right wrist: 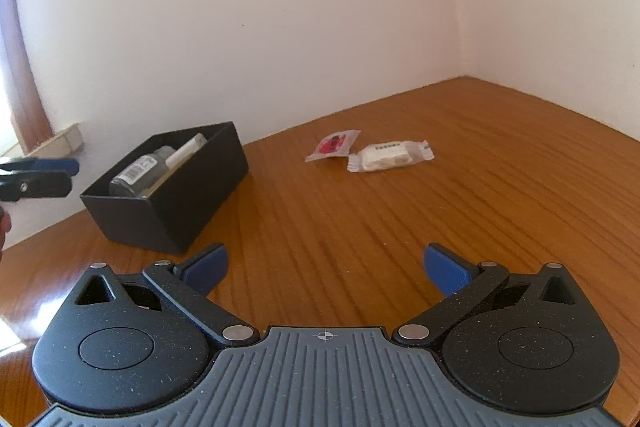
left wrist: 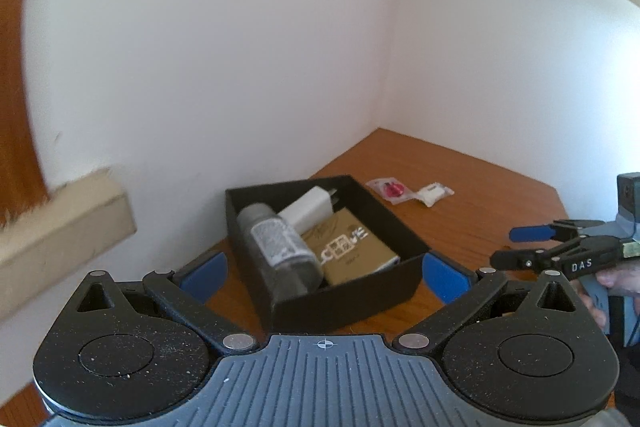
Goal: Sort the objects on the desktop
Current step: 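Withdraw the open left gripper from the black box, then reach the right gripper to the white wrapped snack bar and close on it, then carry the snack bar with the right gripper into the black box and open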
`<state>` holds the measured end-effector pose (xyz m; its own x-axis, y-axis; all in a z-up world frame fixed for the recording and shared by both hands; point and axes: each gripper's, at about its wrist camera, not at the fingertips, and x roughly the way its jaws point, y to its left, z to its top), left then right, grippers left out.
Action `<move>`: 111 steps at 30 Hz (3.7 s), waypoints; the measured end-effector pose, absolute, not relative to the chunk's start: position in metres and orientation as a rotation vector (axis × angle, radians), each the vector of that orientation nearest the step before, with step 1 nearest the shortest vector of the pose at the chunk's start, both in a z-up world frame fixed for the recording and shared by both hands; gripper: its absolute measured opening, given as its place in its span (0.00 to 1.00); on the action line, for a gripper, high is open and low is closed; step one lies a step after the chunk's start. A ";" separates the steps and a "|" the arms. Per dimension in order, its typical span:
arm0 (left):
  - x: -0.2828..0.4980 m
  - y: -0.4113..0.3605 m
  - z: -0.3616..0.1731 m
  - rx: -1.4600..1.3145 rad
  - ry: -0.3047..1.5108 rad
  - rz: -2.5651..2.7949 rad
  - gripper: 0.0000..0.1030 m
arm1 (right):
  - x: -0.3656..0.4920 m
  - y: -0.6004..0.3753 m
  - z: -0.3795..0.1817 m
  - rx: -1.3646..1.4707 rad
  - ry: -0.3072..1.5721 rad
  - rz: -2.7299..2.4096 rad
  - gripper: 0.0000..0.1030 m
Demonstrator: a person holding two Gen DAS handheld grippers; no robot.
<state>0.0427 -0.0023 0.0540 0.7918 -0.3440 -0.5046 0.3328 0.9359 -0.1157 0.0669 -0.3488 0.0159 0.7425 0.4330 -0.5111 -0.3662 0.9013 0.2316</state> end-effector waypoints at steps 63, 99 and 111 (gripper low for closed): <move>0.043 0.011 0.043 -0.068 0.574 -0.336 1.00 | 0.179 -0.319 0.013 -0.043 0.625 0.263 0.23; 0.042 0.010 0.044 -0.039 0.602 -0.350 1.00 | 0.099 -0.294 0.037 -0.264 0.613 0.345 0.23; 0.042 0.010 0.042 -0.040 0.607 -0.347 1.00 | 0.087 -0.266 0.059 -0.266 0.558 0.425 0.23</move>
<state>0.0421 0.0103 0.0425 0.7652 -0.3307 -0.5524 0.3077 0.9415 -0.1375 0.0869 -0.2661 0.0587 0.7652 0.3156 -0.5611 -0.4570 0.8802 -0.1283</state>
